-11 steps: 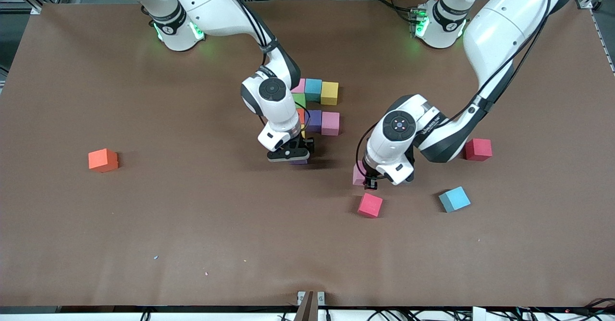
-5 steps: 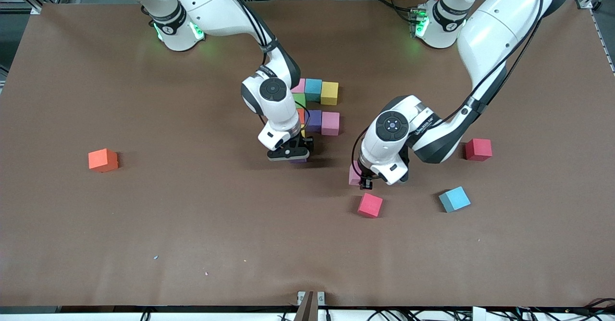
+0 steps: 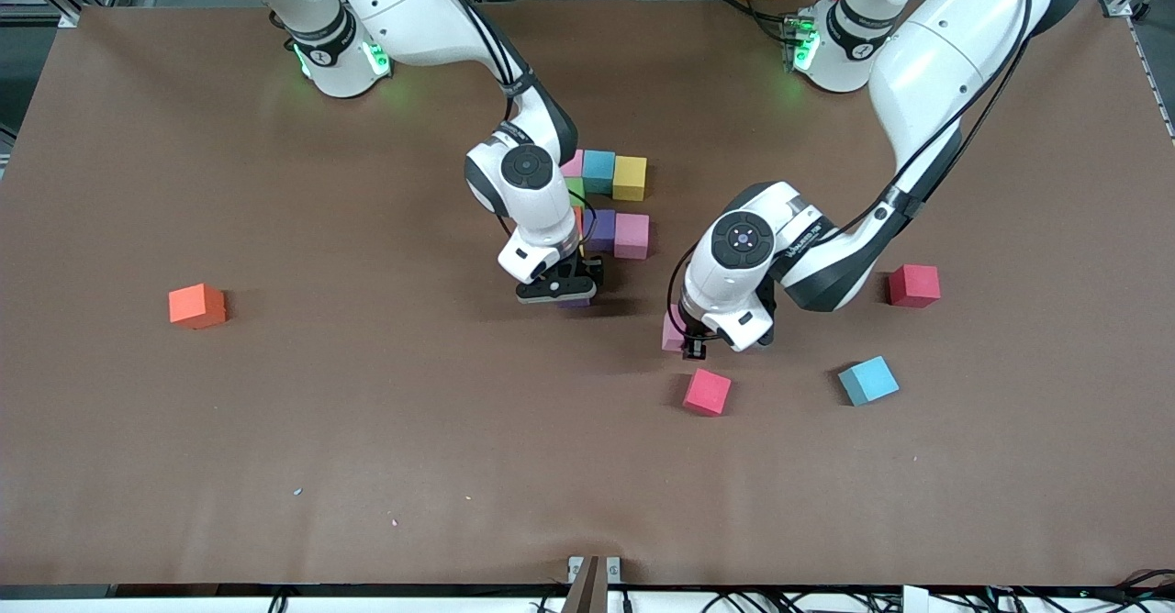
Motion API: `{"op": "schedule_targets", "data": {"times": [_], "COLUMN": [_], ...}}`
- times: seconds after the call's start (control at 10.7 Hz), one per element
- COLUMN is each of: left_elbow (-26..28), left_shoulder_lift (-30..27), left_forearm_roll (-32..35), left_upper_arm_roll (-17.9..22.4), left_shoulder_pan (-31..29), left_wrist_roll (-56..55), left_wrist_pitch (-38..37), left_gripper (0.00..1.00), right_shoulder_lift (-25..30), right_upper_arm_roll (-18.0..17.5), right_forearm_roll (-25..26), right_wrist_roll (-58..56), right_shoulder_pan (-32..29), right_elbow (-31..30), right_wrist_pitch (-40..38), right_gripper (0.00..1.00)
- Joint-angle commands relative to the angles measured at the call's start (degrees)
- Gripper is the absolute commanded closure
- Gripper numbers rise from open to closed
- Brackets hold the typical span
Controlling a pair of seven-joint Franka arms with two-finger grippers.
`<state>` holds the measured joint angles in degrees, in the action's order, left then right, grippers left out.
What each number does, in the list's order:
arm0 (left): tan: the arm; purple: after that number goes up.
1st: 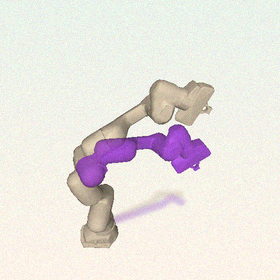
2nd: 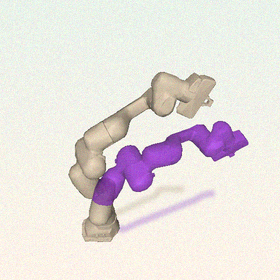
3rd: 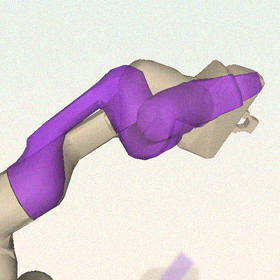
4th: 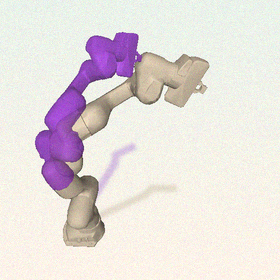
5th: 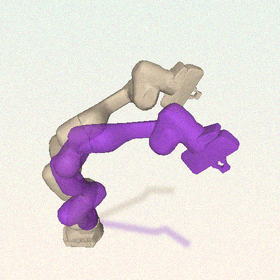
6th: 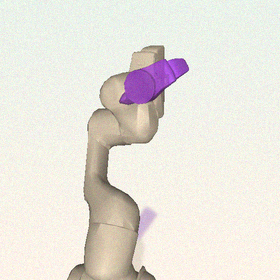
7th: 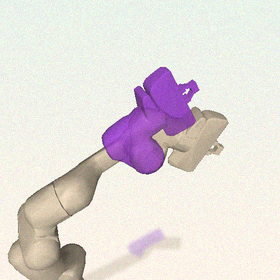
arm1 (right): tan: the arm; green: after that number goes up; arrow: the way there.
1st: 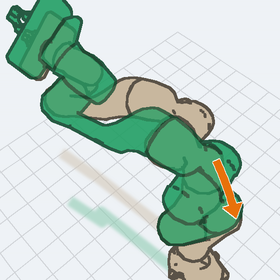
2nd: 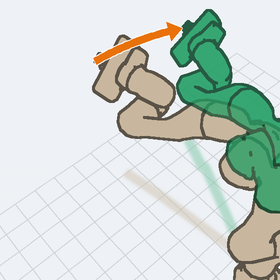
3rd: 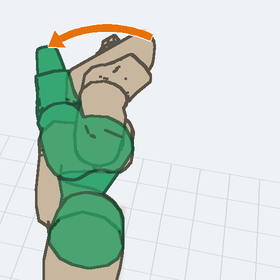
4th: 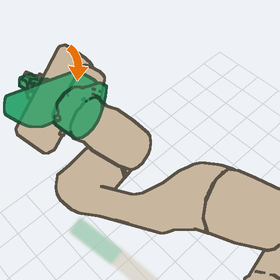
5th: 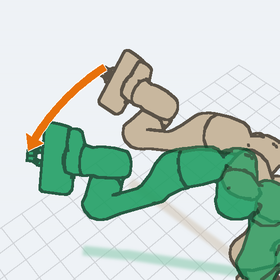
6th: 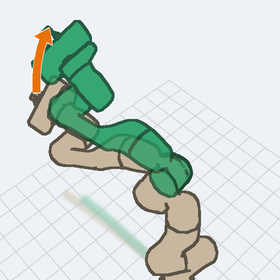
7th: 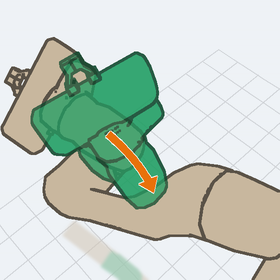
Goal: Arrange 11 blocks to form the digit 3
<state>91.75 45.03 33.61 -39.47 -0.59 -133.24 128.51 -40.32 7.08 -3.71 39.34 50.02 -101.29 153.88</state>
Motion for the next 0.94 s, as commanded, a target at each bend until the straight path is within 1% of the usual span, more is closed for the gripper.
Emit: {"op": "schedule_targets", "data": {"times": [0.0, 0.19, 0.28, 0.66, 0.84], "left_elbow": [-1.31, -1.31, -1.31, -1.39, -2.62], "left_shoulder_lift": [0.5, 0.5, 0.5, 1.03, 2.16], "left_forearm_roll": [-1.09, -1.09, -1.09, -1.09, -1.09], "left_upper_arm_roll": [0.45, 0.45, 0.45, 0.45, 0.45], "left_shoulder_pan": [0.86, 1.38, 1.39, 2.09, 2.61], "left_wrist_roll": [-0.53, -0.53, -0.61, -0.7, -2.8], "left_wrist_pitch": [-0.98, -0.98, -0.98, -0.98, -0.89], "left_gripper": [0.96, 0.96, 0.96, 0.96, 0.96], "right_shoulder_lift": [1.3, 1.3, 1.3, 1.91, 2.96], "right_upper_arm_roll": [-0.13, -0.22, -0.22, -0.13, 0.04], "right_forearm_roll": [-0.69, -0.77, -0.78, -0.78, -0.69], "right_wrist_roll": [0.03, 0.21, 0.47, -0.49, -0.49], "right_shoulder_pan": [0.25, 0.16, 0.16, -0.54, -0.8], "right_elbow": [-1.9, -1.81, -1.81, -1.46, -0.5], "right_wrist_pitch": [-0.43, -0.43, -0.43, -0.51, -2.79], "right_gripper": [0.75, 0.21, 0.0, 0.0, 0.0]}}
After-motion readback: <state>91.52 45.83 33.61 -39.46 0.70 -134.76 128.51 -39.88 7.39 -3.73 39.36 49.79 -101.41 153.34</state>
